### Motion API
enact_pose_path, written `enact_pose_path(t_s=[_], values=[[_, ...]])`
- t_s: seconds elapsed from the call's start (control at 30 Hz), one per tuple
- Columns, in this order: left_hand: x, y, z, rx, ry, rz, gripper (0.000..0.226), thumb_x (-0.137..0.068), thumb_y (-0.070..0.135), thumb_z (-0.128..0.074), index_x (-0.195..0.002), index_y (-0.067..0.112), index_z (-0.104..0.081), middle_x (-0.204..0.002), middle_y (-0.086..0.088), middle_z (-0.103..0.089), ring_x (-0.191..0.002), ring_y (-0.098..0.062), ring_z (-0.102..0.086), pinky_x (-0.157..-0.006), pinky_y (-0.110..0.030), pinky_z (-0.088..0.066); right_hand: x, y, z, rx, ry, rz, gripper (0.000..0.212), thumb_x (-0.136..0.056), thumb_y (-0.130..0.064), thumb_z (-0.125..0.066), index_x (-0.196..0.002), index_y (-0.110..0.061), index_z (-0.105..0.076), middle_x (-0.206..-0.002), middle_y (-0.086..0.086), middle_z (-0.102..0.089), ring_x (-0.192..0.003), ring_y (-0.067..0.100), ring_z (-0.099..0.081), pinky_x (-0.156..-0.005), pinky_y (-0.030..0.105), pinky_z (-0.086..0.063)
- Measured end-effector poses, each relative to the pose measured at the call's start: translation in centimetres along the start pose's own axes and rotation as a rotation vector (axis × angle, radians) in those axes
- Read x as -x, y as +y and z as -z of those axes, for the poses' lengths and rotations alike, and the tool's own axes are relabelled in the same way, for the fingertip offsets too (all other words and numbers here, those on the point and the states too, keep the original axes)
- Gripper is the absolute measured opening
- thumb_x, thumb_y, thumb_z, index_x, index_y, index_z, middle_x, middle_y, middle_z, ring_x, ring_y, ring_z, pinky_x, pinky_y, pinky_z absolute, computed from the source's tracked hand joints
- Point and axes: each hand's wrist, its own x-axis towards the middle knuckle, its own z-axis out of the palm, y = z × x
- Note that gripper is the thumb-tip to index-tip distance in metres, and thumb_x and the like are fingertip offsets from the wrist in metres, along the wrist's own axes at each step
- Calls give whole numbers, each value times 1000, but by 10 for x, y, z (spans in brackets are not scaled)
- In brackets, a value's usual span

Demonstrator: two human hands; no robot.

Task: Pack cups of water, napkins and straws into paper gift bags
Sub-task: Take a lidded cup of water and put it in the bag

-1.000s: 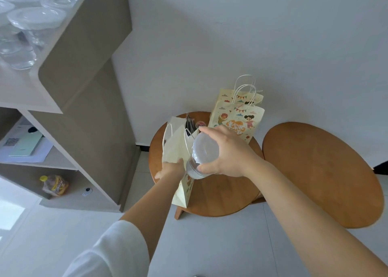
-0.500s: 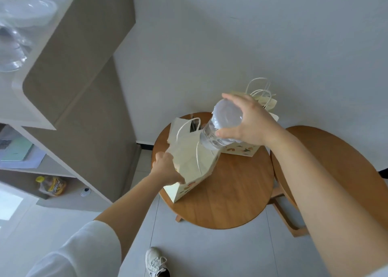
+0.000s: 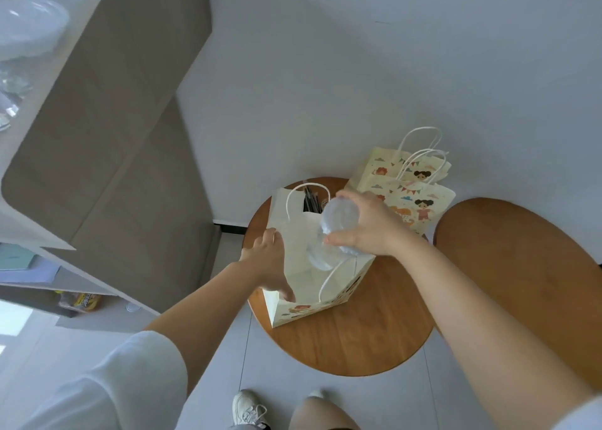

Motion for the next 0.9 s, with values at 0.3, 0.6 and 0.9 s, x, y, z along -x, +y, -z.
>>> enact_pose_path(t_s=[0.3, 0.6, 0.9], values=[[-12, 18, 8, -110, -43, 17, 139, -56, 63, -80, -150, 13, 10, -157, -7, 7, -145, -30, -3, -114, -53, -16, -24, 28, -54, 528, -368, 342, 94, -67, -54, -74, -141, -29, -22, -135, 4, -31, -123, 26, -31, -90, 40, -43], [-25, 27, 12, -235, -75, 79, 143, -49, 71, -77, -150, 18, 9, -155, -8, 1, -142, -31, -9, -111, -60, -17, -62, 71, -69, 664, -533, 46, 102, -59, -52, -75, -139, -21, -20, -133, 16, -32, -123, 38, -34, -91, 49, -47], [-25, 30, 4, -210, -71, 46, 148, -48, 75, -75, -149, 14, 15, -155, -9, 9, -144, -31, -5, -113, -55, -16, -73, 88, -136, 487, -562, -43, 101, -61, -48, -79, -136, -21, -16, -127, 12, -30, -118, 38, -37, -94, 50, -45]])
